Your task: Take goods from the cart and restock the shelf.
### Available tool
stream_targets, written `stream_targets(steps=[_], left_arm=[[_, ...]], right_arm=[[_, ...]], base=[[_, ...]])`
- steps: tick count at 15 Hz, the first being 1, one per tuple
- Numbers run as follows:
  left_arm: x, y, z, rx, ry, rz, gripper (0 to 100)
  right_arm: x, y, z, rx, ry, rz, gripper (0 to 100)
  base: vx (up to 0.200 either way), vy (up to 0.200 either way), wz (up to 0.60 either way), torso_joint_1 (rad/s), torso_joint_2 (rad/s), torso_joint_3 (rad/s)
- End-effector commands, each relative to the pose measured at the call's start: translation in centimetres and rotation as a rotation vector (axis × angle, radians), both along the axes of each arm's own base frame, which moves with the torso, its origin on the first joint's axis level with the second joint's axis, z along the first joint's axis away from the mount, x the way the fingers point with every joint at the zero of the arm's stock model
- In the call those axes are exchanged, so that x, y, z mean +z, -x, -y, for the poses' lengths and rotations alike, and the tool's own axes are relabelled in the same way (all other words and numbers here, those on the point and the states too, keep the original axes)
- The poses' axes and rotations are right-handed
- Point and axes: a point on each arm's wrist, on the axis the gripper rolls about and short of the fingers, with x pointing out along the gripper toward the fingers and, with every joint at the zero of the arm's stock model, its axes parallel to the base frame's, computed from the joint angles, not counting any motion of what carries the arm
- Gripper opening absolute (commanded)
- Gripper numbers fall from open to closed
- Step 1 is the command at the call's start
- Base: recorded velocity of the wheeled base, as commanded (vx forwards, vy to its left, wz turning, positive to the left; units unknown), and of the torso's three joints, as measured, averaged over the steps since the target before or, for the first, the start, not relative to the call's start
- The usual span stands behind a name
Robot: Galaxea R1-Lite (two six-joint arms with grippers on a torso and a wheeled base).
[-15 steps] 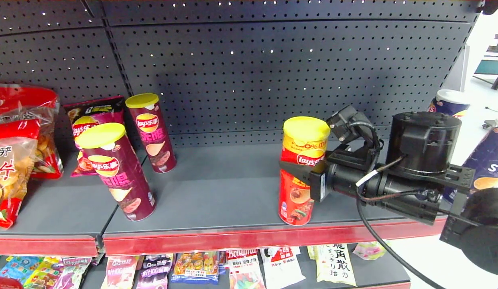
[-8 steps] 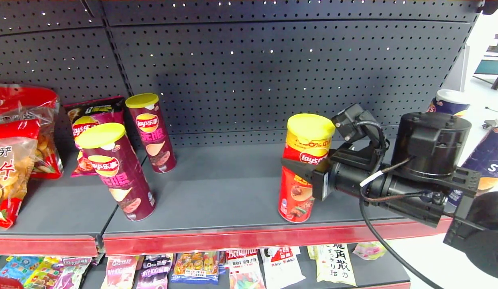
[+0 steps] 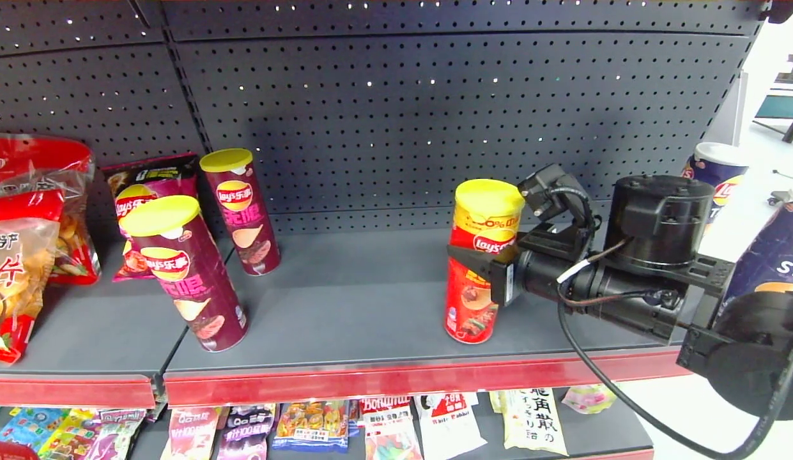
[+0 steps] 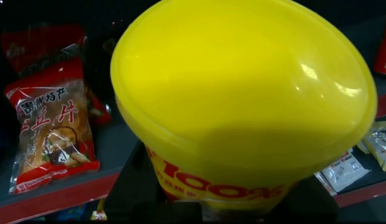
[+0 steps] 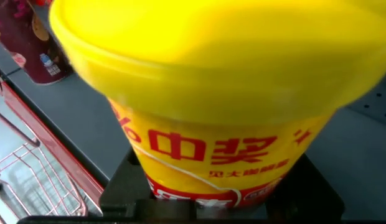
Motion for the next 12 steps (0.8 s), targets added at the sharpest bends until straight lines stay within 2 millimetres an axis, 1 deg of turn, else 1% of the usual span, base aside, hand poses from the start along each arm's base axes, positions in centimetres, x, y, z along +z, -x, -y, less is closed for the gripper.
stream_targets(steps=[1,2,5,8,12], left_arm=[[0.0,0.0,0.0,0.000,0.001,-0.001,0],[0.0,0.0,0.0,0.000,0.002,-0.001,0],[-0.1,0.0,0.0,0.000,0.002,-0.004,0],[-0.1,-0.1,0.0,0.002,0.001,-0.006,0],[-0.1,-0.1,0.0,0.000,0.001,-0.006,0]], right_arm=[[-0.9,0.2,0.0,0.005,0.021,-0.026,0],[-1.3,0.4,0.1,0.004,0.030,-0.036,0],[-0.9,0.9,-0.1,0.018,0.023,-0.025,0],[-1.1,1.3,0.2,0.018,0.030,-0.034,0],[-1.3,1.4,0.1,0.024,0.028,-0.030,0]], base=[[0.000,0.000,0.00,0.000,0.00,0.000],[0.000,0.000,0.00,0.000,0.00,0.000],[0.000,0.000,0.00,0.000,0.00,0.000],[0.000,0.000,0.00,0.000,0.00,0.000],[0.000,0.000,0.00,0.000,0.00,0.000]])
